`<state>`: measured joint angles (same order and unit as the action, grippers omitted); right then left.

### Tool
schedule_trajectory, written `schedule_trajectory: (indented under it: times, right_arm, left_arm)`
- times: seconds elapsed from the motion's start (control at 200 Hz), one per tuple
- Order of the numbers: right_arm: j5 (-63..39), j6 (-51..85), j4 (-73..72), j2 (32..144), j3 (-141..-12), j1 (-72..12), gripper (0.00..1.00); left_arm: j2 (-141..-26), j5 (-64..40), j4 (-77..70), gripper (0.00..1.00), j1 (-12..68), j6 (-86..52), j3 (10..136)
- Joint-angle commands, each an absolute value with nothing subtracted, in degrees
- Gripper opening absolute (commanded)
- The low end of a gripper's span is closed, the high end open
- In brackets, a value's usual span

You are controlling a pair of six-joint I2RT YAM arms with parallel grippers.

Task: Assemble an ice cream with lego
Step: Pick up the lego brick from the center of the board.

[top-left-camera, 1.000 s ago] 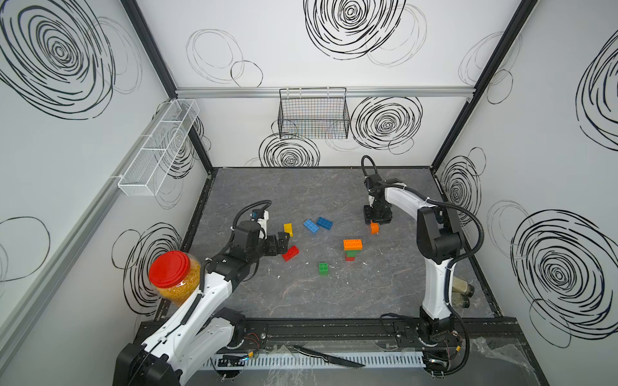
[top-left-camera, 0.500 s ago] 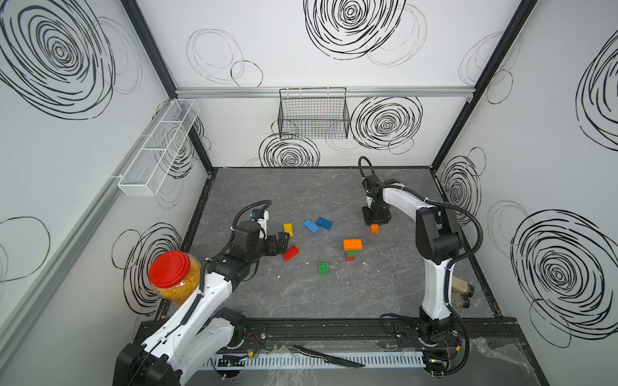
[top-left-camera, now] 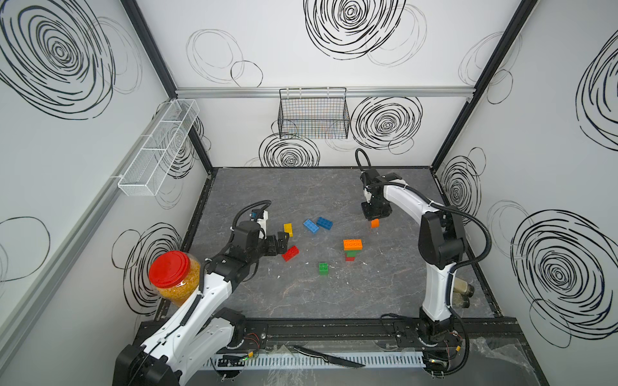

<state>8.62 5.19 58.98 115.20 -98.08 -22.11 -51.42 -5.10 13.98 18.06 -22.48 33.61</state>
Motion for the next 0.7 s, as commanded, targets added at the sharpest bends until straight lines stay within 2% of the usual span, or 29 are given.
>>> schedule_trajectory:
  times: [0.0,0.175,0.315,0.45,0.696]
  right_arm:
    - [9.51,1.08,66.44,111.85,-102.60,-23.38,0.00]
    - [11.23,-3.26,67.43,107.57,-104.09,-25.42,0.00]
    - [7.47,-9.89,65.08,102.29,-103.50,-27.15,0.00]
    - [3.30,-21.97,62.16,96.50,-98.86,-30.49,0.00]
    - [-4.79,-37.41,67.06,93.63,-97.14,-34.24,0.00]
  left_arm:
    - [-50.99,-4.56,14.68,0.99,18.46,-22.12,34.45]
    - [-51.28,-4.73,14.47,0.99,18.45,-21.80,34.66]
    - [-51.67,-5.11,14.19,0.99,18.44,-21.77,34.76]
    - [-51.69,-5.43,13.98,0.99,18.40,-21.79,34.73]
    - [-51.78,-5.86,13.97,0.99,18.45,-21.87,34.56]
